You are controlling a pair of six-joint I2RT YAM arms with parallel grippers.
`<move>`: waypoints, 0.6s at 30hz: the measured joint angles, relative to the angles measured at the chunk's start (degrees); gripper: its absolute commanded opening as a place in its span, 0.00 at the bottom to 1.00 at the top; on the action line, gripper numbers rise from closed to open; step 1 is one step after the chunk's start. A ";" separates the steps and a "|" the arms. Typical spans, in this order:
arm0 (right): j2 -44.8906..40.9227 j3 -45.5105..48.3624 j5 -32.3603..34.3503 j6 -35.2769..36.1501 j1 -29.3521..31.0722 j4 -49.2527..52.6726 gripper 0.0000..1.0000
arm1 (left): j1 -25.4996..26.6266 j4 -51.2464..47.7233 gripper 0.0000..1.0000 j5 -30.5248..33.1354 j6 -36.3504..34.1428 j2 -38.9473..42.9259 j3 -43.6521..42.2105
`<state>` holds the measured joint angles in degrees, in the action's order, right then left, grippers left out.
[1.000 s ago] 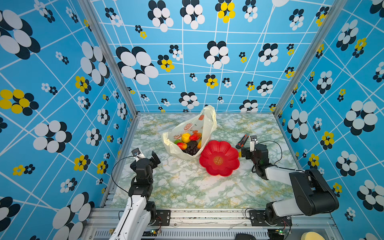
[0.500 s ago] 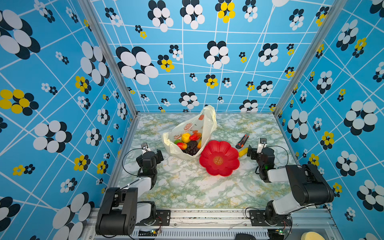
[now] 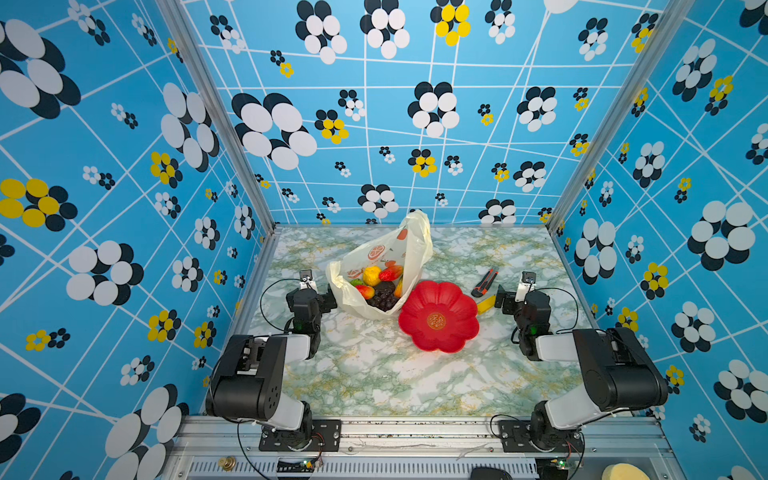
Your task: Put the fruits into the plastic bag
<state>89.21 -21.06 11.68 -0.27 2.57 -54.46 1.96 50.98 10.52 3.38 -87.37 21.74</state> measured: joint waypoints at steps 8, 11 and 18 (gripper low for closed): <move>0.00 0.00 0.00 0.00 0.00 0.00 0.99 | -0.55 1.92 0.99 -1.77 -0.02 -0.59 -1.22; 0.00 0.00 0.00 0.02 0.00 0.00 0.99 | -0.44 2.03 0.99 -1.75 -0.04 -0.59 -1.22; 0.00 0.00 0.00 0.02 0.00 0.00 0.99 | -0.33 2.21 0.99 -1.75 -0.09 -0.59 -1.22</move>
<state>89.21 -21.06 11.68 -0.25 2.57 -54.46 1.63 53.19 8.78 3.29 -87.96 20.51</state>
